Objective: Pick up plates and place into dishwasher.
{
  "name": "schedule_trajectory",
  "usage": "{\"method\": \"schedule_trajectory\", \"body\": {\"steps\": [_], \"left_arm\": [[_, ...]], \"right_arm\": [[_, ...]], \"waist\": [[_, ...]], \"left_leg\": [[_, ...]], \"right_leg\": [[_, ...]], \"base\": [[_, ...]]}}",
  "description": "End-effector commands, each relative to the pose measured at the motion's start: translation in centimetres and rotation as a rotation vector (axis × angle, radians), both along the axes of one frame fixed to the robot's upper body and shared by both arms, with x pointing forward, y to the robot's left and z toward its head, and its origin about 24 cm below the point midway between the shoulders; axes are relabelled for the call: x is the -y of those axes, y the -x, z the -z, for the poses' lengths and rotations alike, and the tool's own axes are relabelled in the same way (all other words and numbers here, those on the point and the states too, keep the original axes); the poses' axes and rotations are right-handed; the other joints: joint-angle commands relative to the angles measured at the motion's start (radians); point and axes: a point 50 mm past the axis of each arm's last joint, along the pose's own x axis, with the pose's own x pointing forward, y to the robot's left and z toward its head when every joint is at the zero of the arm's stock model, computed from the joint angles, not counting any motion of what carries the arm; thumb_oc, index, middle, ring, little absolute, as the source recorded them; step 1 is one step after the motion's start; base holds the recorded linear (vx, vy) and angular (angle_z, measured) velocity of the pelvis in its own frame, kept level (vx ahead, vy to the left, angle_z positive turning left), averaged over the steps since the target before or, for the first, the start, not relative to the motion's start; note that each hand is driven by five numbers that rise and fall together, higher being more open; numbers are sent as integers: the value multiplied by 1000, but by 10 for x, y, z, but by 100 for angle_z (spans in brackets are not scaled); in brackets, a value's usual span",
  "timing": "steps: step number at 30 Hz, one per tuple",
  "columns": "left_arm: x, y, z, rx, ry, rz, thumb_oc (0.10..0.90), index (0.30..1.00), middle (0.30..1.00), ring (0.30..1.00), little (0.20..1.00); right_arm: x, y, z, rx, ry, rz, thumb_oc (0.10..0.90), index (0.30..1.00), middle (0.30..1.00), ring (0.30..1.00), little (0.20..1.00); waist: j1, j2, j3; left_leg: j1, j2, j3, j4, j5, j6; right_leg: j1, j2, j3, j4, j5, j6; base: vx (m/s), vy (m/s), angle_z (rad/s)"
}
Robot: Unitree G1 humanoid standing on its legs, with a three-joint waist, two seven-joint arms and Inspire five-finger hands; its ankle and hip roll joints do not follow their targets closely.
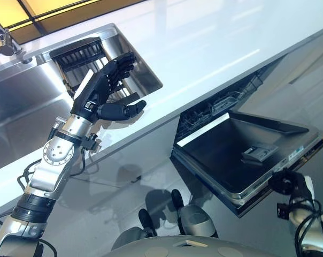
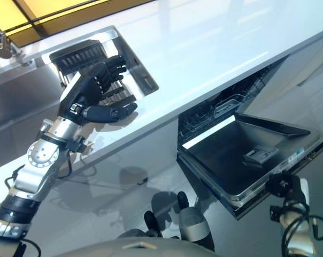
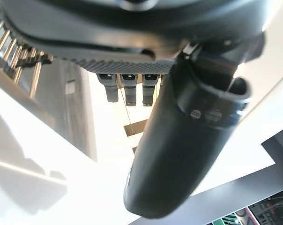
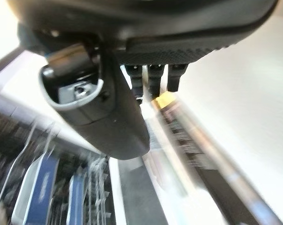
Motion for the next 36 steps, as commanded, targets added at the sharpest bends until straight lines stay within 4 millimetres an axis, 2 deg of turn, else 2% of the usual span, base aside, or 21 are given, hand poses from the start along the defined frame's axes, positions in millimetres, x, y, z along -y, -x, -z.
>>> {"method": "schedule_trajectory", "body": {"steps": [1,5,6,9,12,13,16,19,20,21,23,31,36], "left_arm": [[-6,1,-34,210,47,-28,800,900,900,900,900],[-8,0,-34,207,50,-32,800,900,900,900,900],[-8,-1,-34,206,49,-30,800,900,900,900,900],[-4,-2,-36,204,45,-26,800,900,900,900,900],[-1,-4,-37,199,47,-14,800,900,900,900,900],[0,-5,-38,194,48,-2,800,900,900,900,900],[3,-7,-40,187,45,20,800,900,900,900,900],[4,-8,-41,186,44,27,800,900,900,900,900],[5,-11,-46,185,49,39,800,900,900,900,900],[6,-12,-48,184,50,44,800,900,900,900,900],[8,-13,-48,182,47,51,800,900,900,900,900],[10,-12,-49,163,36,75,800,900,900,900,900],[11,-9,-49,162,29,91,800,900,900,900,900]], "right_arm": [[38,5,-45,273,157,176,800,900,900,900,900],[38,19,-34,326,99,281,800,900,900,900,900],[36,28,-24,326,58,331,800,900,900,900,900],[30,37,-8,368,-47,408,800,900,900,900,900],[20,41,12,476,-273,479,800,900,900,900,900],[14,42,23,561,-411,495,800,900,900,900,900],[4,36,33,742,-650,464,800,900,900,900,900],[2,35,37,792,-711,456,800,900,900,900,900],[-5,34,46,853,-850,422,800,900,900,900,900],[-8,34,49,855,-903,407,800,900,900,900,900],[-12,33,54,861,-973,395,800,900,900,900,900],[-14,29,57,868,-1069,373,800,900,900,900,900],[-17,19,56,843,-1103,336,800,900,900,900,900]], "waist": [[-33,14,-79],[-39,14,-83],[-39,15,-88],[-40,17,-91],[-33,22,-92],[-25,27,-94],[-10,37,-98],[-5,41,-100],[8,48,-109],[15,50,-114],[24,49,-119],[54,52,-126],[71,54,-127]], "left_leg": [[-7,11,30,84,-145,18],[-11,9,33,87,-148,20],[-17,8,35,87,-145,21],[-24,5,33,91,-148,26],[-29,3,26,95,-150,29],[-30,2,20,95,-150,29],[-33,0,6,93,-149,28],[-33,0,1,94,-148,27],[-35,-1,-10,95,-148,25],[-36,-1,-16,96,-147,23],[-38,-1,-24,98,-146,21],[-42,0,-51,100,-138,16],[-41,-1,-67,99,-137,15]], "right_leg": [[-39,58,-36,128,-126,87],[-44,57,-34,126,-121,91],[-52,56,-33,123,-113,90],[-56,54,-33,120,-110,90],[-59,51,-36,116,-106,89],[-56,50,-37,112,-106,87],[-53,50,-39,107,-106,83],[-51,50,-40,107,-107,82],[-47,49,-43,105,-111,81],[-45,49,-44,104,-112,80],[-41,50,-47,102,-114,77],[-29,55,-59,100,-119,66],[-19,55,-64,97,-123,61]], "base": [[1,-4,-21],[12,3,-13],[-3,-6,-7],[0,-7,-9],[3,-10,-6],[0,0,0],[2,-10,0],[0,0,0],[14,-39,2],[13,-38,3],[8,-37,12],[-2,-38,10],[-1,-21,8]]}}
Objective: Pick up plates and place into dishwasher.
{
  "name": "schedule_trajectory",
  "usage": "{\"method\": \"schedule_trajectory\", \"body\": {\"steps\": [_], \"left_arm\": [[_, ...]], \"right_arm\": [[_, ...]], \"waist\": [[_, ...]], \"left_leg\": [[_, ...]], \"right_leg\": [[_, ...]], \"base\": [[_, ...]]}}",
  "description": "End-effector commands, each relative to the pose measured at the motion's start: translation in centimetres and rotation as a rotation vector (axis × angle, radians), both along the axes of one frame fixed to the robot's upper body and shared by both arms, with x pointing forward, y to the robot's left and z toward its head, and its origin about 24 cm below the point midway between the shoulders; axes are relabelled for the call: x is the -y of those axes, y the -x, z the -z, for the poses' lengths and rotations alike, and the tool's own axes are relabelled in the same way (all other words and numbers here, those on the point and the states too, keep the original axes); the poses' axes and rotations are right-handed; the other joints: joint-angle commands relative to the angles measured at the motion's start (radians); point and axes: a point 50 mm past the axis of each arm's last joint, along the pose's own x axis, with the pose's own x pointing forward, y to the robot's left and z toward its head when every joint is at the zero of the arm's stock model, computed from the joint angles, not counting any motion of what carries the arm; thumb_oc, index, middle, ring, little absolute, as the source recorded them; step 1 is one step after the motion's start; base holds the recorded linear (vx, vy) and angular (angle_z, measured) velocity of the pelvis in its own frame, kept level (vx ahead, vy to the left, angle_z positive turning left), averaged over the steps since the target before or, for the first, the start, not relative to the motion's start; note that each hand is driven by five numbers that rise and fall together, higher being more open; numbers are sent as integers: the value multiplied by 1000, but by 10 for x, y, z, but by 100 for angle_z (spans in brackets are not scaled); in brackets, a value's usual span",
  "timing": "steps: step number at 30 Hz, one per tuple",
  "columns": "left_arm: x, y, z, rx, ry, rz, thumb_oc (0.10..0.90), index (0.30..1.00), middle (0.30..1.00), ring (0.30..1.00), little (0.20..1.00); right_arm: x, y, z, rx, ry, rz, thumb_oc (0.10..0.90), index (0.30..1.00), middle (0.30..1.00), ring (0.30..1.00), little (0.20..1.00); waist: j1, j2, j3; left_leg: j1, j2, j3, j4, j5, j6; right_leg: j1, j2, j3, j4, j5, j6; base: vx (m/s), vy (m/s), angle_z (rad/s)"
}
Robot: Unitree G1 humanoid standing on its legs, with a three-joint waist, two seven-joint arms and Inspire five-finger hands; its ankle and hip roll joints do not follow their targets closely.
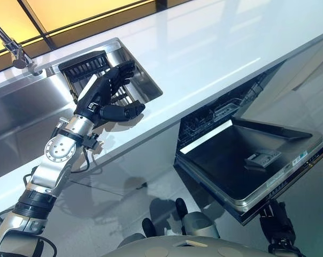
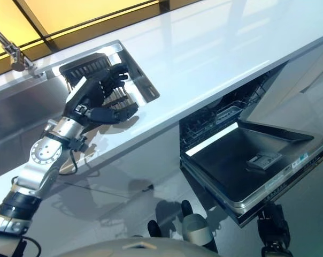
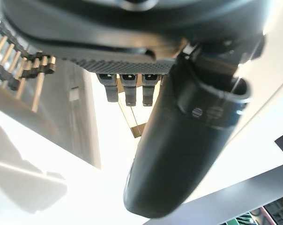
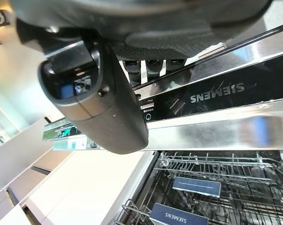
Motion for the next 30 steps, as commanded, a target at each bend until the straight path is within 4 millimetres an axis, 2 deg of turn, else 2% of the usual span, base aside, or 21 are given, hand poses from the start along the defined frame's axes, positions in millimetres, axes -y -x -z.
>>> {"method": "schedule_trajectory", "body": {"steps": [1,8,17,23,26,29,30], "left_arm": [[10,0,-56,248,56,84,800,900,900,900,900],[9,1,-54,239,51,85,800,900,900,900,900],[15,2,-53,238,46,113,800,900,900,900,900],[15,2,-52,235,47,114,800,900,900,900,900],[13,3,-49,229,50,111,800,900,900,900,900],[13,4,-49,230,53,115,800,900,900,900,900],[15,4,-49,232,56,121,800,900,900,900,900]], "right_arm": [[11,-41,-22,178,66,-99,800,900,900,900,900],[5,-47,-22,183,61,-121,800,900,900,900,900],[-10,-69,-28,316,36,-214,800,900,900,900,900],[-19,-96,-44,477,26,-267,800,900,900,900,900],[-31,-118,-62,595,44,-321,800,900,900,900,900],[-35,-131,-75,659,63,-362,800,900,900,900,900],[-39,-142,-86,705,84,-405,800,900,900,900,900]], "waist": [[21,9,-54],[31,9,-51],[46,9,-48],[58,14,-50],[63,18,-49],[67,20,-50],[70,21,-51]], "left_leg": [[-25,-9,-49,97,-137,23],[-26,-8,-55,91,-128,21],[-27,-10,-65,90,-125,24],[-25,-10,-73,86,-121,22],[-24,-8,-72,84,-116,20],[-24,-9,-73,83,-115,19],[-23,-9,-75,82,-114,18]], "right_leg": [[-7,50,-49,97,-122,59],[-3,49,-56,95,-120,58],[3,45,-63,90,-118,58],[10,44,-67,88,-120,55],[11,42,-72,86,-119,54],[13,41,-74,84,-120,53],[16,41,-76,83,-121,52]], "base": [[0,0,0],[-1,-9,3],[0,0,0],[0,0,0],[0,0,0],[0,0,0],[0,0,0]]}}
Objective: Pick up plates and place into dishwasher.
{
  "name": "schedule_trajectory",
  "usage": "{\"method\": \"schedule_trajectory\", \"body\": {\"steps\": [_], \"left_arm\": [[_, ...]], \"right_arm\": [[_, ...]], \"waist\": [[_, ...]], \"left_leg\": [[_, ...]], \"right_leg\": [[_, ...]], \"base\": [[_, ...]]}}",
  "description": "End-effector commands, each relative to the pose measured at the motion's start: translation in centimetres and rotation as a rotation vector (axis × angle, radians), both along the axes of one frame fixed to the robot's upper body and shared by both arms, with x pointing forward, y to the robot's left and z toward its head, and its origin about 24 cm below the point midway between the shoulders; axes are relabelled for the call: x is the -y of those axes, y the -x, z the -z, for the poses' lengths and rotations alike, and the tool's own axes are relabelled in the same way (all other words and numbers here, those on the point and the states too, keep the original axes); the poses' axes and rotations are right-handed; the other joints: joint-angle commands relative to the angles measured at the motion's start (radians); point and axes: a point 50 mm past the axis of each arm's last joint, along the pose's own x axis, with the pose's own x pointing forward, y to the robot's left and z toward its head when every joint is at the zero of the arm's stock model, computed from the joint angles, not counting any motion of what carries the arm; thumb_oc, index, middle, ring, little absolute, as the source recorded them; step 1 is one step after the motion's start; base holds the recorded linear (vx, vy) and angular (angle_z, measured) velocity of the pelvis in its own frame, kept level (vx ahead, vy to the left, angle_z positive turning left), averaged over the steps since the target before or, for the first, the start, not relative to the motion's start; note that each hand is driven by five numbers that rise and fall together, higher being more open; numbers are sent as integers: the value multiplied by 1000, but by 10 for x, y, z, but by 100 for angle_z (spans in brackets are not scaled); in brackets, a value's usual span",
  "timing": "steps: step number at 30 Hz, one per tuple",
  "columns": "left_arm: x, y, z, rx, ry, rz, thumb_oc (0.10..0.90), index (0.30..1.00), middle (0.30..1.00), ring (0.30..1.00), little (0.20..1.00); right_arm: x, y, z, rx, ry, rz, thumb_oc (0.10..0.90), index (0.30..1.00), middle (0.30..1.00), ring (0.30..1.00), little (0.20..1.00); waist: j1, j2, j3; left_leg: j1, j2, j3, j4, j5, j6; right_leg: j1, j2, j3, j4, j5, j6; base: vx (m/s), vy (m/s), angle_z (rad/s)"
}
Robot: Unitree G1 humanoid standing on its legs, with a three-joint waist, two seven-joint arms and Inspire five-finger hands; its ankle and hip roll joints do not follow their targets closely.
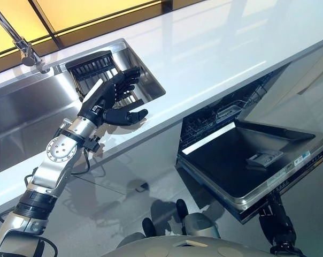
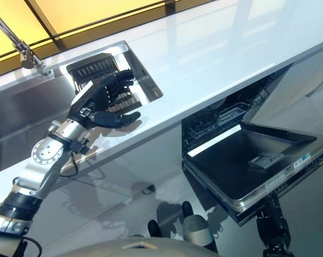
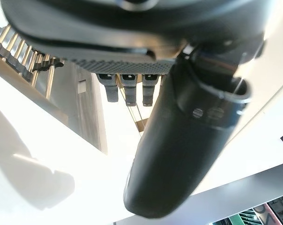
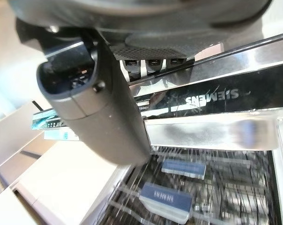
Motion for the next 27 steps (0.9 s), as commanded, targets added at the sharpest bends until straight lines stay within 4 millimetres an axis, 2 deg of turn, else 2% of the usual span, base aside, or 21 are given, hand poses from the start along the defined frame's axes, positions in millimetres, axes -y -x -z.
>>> {"method": "schedule_trajectory", "body": {"steps": [1,2,12,27], "left_arm": [[12,3,-53,268,72,73,800,900,900,900,900],[14,2,-53,271,74,79,800,900,900,900,900],[18,-2,-45,257,82,72,800,900,900,900,900],[18,-10,-42,242,87,63,800,900,900,900,900]], "right_arm": [[-32,-137,-80,639,70,-316,800,900,900,900,900],[-37,-148,-93,692,93,-362,800,900,900,900,900],[-65,-197,-158,886,195,-549,800,900,900,900,900],[-69,-231,-206,965,261,-594,800,900,900,900,900]], "waist": [[56,18,-51],[60,18,-53],[84,14,-71],[110,8,-92]], "left_leg": [[-21,-10,-65,83,-123,19],[-21,-10,-68,84,-122,19],[-13,-7,-65,77,-122,16],[1,-6,-62,65,-122,9]], "right_leg": [[12,42,-68,82,-122,53],[14,42,-70,83,-124,51],[23,46,-70,85,-135,48],[45,46,-74,68,-138,43]], "base": [[0,0,0],[0,0,0],[2,4,-2],[7,3,8]]}}
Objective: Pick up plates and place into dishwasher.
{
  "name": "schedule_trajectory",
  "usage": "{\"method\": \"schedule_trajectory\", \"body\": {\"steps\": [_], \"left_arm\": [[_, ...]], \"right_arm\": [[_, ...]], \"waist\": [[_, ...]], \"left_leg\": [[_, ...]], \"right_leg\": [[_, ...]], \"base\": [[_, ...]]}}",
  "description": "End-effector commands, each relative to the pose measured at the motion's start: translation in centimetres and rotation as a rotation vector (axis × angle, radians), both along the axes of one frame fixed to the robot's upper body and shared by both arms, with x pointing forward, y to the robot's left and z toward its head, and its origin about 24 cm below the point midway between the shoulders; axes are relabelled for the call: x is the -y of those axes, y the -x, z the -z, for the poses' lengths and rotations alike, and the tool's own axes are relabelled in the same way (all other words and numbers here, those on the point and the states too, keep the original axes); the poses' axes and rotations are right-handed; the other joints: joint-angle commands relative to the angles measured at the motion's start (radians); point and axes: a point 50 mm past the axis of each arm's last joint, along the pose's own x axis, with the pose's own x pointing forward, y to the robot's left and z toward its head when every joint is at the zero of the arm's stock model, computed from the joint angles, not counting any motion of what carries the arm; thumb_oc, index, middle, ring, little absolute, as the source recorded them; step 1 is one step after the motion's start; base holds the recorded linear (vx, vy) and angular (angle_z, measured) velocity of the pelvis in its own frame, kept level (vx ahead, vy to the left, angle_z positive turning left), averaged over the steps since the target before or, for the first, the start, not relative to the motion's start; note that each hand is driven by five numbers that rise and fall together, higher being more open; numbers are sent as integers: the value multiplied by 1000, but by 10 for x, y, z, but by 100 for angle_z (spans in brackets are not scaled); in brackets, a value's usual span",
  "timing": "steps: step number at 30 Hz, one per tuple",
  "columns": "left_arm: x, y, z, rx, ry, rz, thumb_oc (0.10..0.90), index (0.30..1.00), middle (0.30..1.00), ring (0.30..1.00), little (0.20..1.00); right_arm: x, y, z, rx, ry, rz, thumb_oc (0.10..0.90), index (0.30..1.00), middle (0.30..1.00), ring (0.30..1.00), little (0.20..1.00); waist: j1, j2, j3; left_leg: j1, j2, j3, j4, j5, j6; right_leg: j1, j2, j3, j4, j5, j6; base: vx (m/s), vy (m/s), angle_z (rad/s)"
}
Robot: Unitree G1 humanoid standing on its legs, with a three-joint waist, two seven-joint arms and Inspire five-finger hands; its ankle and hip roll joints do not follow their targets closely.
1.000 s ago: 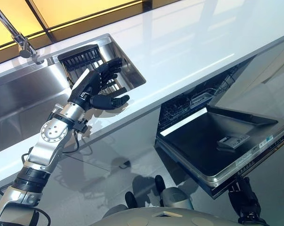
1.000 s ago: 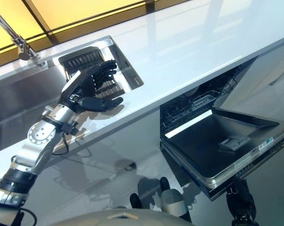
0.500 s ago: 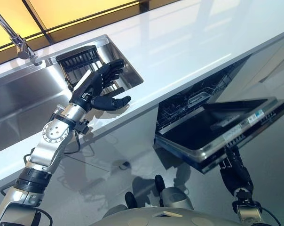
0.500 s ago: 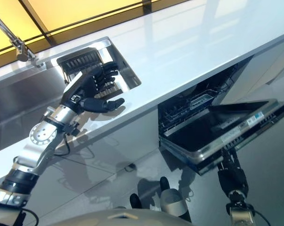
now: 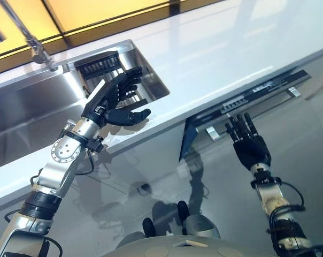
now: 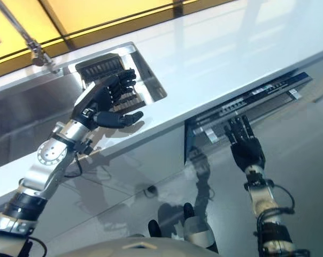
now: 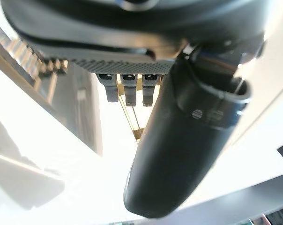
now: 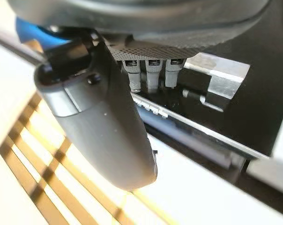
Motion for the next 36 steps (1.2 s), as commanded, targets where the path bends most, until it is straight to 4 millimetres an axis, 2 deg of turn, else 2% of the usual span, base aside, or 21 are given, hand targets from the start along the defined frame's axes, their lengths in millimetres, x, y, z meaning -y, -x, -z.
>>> {"method": "schedule_trajectory", "body": {"steps": [1,6,15,17,20,22,26,28,36], "left_arm": [[10,-9,-46,246,51,44,800,900,900,900,900],[10,-11,-42,234,57,43,800,900,900,900,900],[7,-12,-41,233,58,47,800,900,900,900,900],[6,-11,-41,236,61,44,800,900,900,900,900],[5,-10,-40,237,61,43,800,900,900,900,900],[2,-8,-38,240,61,36,800,900,900,900,900],[1,-7,-37,243,64,31,800,900,900,900,900],[-6,-5,-35,249,68,3,800,900,900,900,900],[-17,-1,-31,254,72,-62,800,900,900,900,900]], "right_arm": [[-13,-45,-79,346,55,-103,800,900,900,900,900],[-11,-53,-87,343,83,-100,800,900,900,900,900],[-1,-44,-65,232,175,-82,800,900,900,900,900],[0,-35,-51,199,197,-99,800,900,900,900,900],[-1,-31,-46,187,202,-106,800,900,900,900,900],[-1,-16,-31,160,211,-115,800,900,900,900,900],[0,-8,-26,169,201,-110,800,900,900,900,900],[-5,13,-15,197,182,-110,800,900,900,900,900],[-6,42,-14,243,288,-34,800,900,900,900,900]], "waist": [[39,3,-88],[46,-1,-98],[41,-8,-98],[33,-9,-98],[29,-10,-97],[17,-11,-96],[7,-10,-93],[-28,-12,-87],[-89,-21,-80]], "left_leg": [[-4,-10,-7,64,-139,14],[-3,-10,-8,62,-139,12],[-1,-8,-2,64,-137,13],[1,-7,3,62,-136,12],[1,-7,5,61,-135,13],[3,-5,15,60,-135,14],[4,-5,20,60,-135,15],[8,-2,39,60,-135,17],[10,0,75,64,-136,20]], "right_leg": [[28,47,-13,67,-149,64],[32,48,-9,59,-147,64],[32,43,-7,58,-142,67],[30,43,-4,58,-140,69],[28,42,-2,58,-139,70],[23,42,3,62,-138,72],[19,42,7,65,-138,74],[10,41,17,72,-135,80],[-11,44,38,82,-126,91]], "base": [[15,10,14],[29,17,8],[13,7,3],[0,0,0],[1,11,0],[1,39,0],[-4,19,0],[-21,71,-2],[-12,33,-11]]}}
